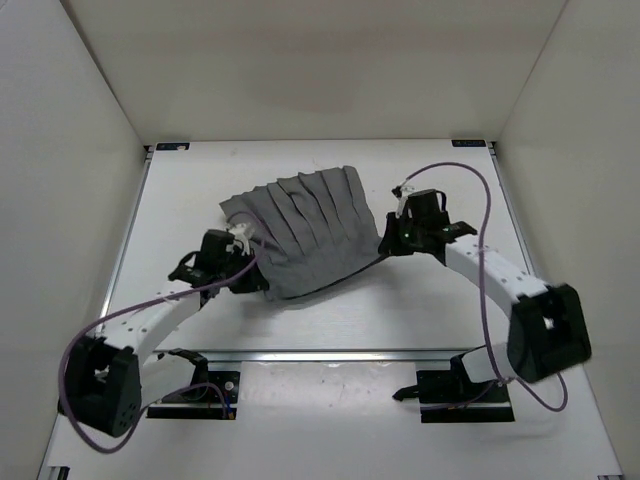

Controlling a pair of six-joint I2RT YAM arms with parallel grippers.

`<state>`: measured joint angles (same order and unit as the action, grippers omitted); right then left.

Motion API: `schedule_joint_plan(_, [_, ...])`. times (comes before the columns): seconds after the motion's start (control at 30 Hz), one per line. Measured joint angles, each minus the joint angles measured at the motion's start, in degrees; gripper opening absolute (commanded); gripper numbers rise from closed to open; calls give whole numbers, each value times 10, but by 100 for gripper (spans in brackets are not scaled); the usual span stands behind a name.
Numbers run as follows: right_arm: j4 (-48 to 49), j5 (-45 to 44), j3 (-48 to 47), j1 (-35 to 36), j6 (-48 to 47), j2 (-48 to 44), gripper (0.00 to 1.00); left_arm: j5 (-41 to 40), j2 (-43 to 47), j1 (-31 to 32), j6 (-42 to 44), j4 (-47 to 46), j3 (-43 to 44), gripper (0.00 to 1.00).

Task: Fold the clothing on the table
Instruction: Flatten the skirt out

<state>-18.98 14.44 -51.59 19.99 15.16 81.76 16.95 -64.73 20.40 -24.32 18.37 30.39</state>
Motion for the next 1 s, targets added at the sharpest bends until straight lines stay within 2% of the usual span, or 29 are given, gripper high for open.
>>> schedule_joint_plan(0.1, [-36,-7,-42,23,-10,-95,0,-4,44,-29,14,69,108,0])
schedule_joint_plan(0.2, [-64,-5,-121,37,-22,-160,0,-4,70,-52,23,97,233,0])
schedule_joint_plan(0.33, [-95,-10,-233,37,-40,-190,0,-5,78,-63,28,117,358,0])
schedule_joint_plan(0.43, [-101,-4,-273,29,-52,-188,0,0,65,-66,28,118,403,0])
schedule_joint_plan(0.57, [-115,2,-297,16,-72,-136,0,4,-10,-80,32,125,455,0])
schedule_joint_plan(0.67, [-122,1,-355,9,-91,-45,0,3,-108,-87,40,144,523,0])
schedule_joint_plan(0.73, [-140,-8,-413,9,-106,23,0,4,-185,-92,47,171,606,0])
schedule_joint_plan(0.87, [-189,-37,-587,13,-143,129,0,2,-319,-103,63,224,826,0])
schedule_joint_plan(0.93, [-187,-39,-641,8,-152,139,0,1,-336,-108,66,221,881,0])
schedule_joint_plan(1.0, [-172,-38,-637,1,-155,112,0,1,-310,-111,66,213,874,0])
